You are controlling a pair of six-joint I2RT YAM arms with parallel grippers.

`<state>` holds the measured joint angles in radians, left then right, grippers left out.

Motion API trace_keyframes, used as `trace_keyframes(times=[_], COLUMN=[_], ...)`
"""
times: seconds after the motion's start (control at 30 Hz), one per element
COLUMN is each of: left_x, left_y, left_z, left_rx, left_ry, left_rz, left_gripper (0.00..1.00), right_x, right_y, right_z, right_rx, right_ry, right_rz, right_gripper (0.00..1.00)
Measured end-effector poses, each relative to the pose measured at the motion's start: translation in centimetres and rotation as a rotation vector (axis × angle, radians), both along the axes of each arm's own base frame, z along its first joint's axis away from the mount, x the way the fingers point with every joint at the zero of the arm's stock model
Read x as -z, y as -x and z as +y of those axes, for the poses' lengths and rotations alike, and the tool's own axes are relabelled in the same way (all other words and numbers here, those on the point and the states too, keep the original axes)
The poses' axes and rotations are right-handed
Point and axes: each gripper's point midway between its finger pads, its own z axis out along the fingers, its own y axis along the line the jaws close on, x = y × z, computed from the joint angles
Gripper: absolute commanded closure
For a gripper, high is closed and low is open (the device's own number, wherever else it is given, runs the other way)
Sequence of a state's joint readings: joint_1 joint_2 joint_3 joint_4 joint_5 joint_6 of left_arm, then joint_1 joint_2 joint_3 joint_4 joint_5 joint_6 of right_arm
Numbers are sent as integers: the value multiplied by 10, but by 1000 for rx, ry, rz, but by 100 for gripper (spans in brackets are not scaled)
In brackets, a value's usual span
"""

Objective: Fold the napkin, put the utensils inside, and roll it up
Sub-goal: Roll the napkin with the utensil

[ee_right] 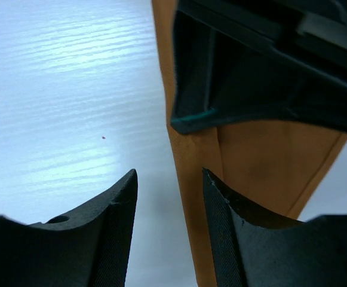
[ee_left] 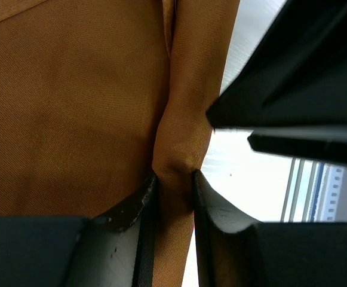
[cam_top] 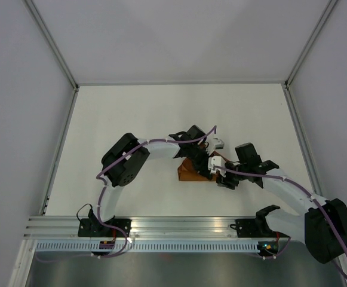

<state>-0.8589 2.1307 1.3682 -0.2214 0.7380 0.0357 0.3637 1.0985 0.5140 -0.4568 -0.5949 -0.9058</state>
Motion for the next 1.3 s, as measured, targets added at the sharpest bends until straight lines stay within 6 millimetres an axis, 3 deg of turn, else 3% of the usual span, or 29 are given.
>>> trace_keyframes(times=[0.13, 0.53, 0.77, 0.83, 0.87, 1.0, 1.3], left_x=[0, 0, 0, 0, 0, 0, -3], left_y=[4, 9, 14, 15, 15, 14, 7], left_z=[0, 2, 6, 6, 7, 10, 16], left_rx=[4, 0, 8, 11, 13, 8, -22], left_ry=[-4, -11, -12, -9, -8, -10, -25], left_rz=[27, 101, 146, 158, 164, 176, 161], left_gripper=[94, 89, 82, 77, 76, 70, 60], right_x=[6, 17, 25, 27, 27, 28, 27], right_y=[7, 1, -2, -3, -4, -5, -6], right_z=[12, 25, 30, 31, 31, 32, 35], right_rx=[-64, -112, -126, -127, -128, -131, -167], right_ry=[20, 70, 99, 104, 104, 103, 118], right_rz=[-37, -102, -137, -141, -142, -144, -135], right_gripper=[45, 49, 60, 68, 78, 87, 96])
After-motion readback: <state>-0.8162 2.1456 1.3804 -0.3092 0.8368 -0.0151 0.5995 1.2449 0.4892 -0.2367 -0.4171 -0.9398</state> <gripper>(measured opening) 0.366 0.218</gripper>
